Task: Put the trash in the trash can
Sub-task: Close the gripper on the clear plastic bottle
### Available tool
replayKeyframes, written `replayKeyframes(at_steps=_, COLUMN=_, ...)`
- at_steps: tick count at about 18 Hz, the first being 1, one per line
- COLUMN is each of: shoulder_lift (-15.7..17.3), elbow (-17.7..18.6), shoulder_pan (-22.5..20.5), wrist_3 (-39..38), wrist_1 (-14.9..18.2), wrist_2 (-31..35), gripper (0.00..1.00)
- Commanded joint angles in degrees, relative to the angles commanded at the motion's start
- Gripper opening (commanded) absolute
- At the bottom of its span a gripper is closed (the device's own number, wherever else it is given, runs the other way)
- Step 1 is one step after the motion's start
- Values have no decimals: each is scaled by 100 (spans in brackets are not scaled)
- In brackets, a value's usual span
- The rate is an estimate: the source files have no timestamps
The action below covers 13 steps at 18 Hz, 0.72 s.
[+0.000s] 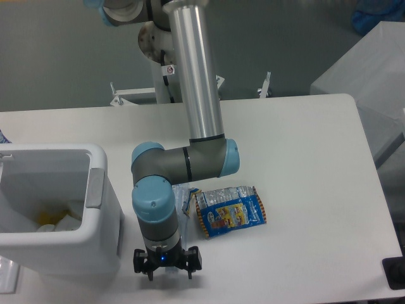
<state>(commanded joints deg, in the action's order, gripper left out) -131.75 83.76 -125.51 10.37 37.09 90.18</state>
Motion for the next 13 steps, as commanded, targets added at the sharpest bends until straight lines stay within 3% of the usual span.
replayKeyframes(at_steps=8, shoulder_lift=53, elbow=167, shoulder_pan=17, wrist_3=123, wrist_1=0, wrist_2=-9, gripper=96)
replayKeyframes(at_steps=13, shoulder_lift=53, elbow=158, shoulder_pan=18, wrist_3=114, wrist_1=0, wrist_2=0, gripper=79)
